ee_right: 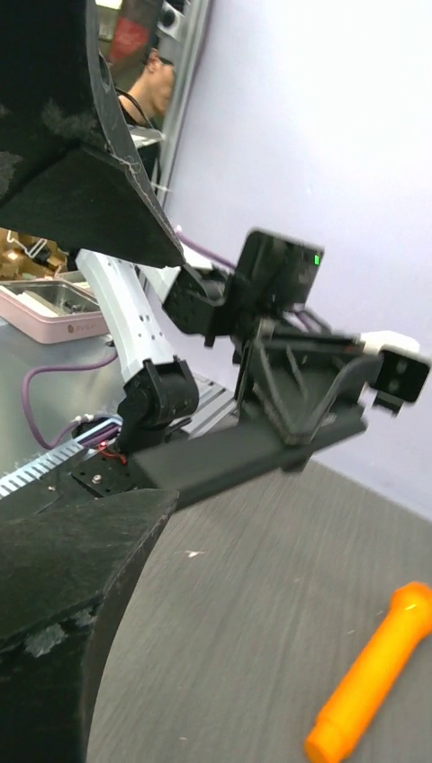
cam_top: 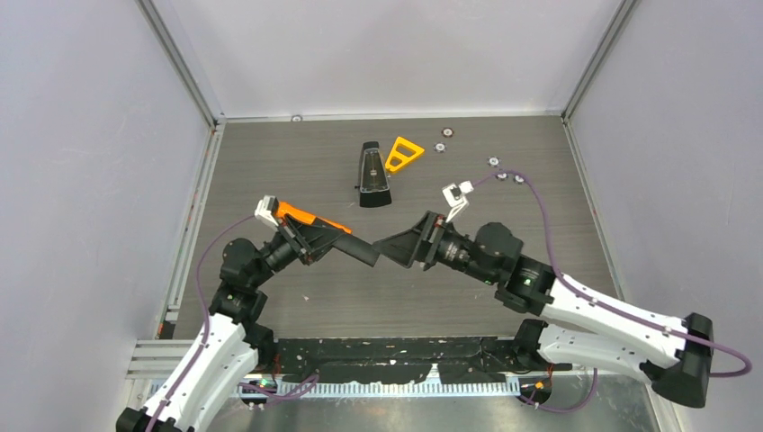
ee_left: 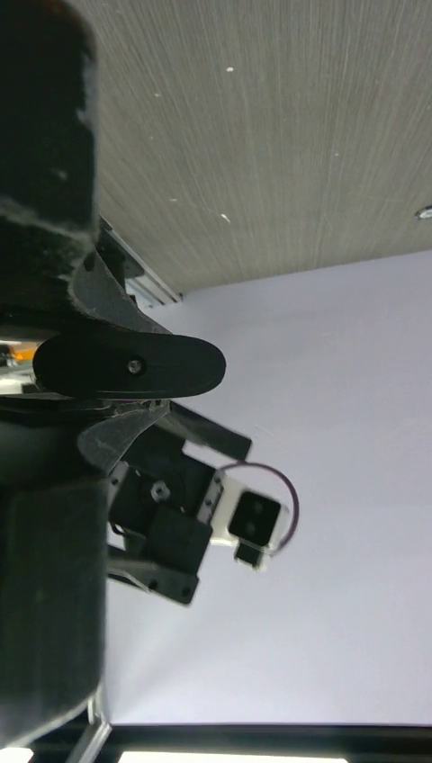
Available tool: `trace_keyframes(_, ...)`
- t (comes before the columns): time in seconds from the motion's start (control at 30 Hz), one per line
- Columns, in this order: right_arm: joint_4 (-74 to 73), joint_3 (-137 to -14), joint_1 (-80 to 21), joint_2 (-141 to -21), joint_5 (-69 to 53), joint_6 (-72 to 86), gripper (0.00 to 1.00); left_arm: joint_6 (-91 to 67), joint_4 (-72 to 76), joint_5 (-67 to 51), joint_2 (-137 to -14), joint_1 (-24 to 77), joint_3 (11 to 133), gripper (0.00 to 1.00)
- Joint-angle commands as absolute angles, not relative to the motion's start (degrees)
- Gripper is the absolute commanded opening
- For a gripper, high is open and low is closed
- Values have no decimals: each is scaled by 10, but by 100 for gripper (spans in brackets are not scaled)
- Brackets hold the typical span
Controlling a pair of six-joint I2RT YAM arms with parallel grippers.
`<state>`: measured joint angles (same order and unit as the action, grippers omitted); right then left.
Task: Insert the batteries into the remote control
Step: Load the battery cover into the remote control, then turn over the remote control at the center of the board.
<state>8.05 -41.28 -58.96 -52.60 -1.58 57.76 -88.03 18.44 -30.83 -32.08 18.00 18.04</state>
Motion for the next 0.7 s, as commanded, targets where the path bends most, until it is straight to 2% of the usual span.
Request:
trace_keyframes(0.0, 60, -415, -576, -474, -45, 487, 100, -775, 198, -386, -330, 181, 213, 0)
trace_keyframes(0.2, -155, -520, -552, -502, -134, 283, 99, -683, 202, -538, -369, 180, 256, 0)
trace_keyframes(0.27, -187, -546, -550, -520, -174, 242, 99, -662, 212, -582, -378, 180, 267, 0)
trace_keyframes(0.47, -95, -531, -558, -546, -315, 232, 98, -584, 224, -654, -382, 188, 292, 0)
trace_keyframes(0.67, -81, -555, -605, -595, -309, 226, 95, -549, 225, -665, -377, 196, 305, 0)
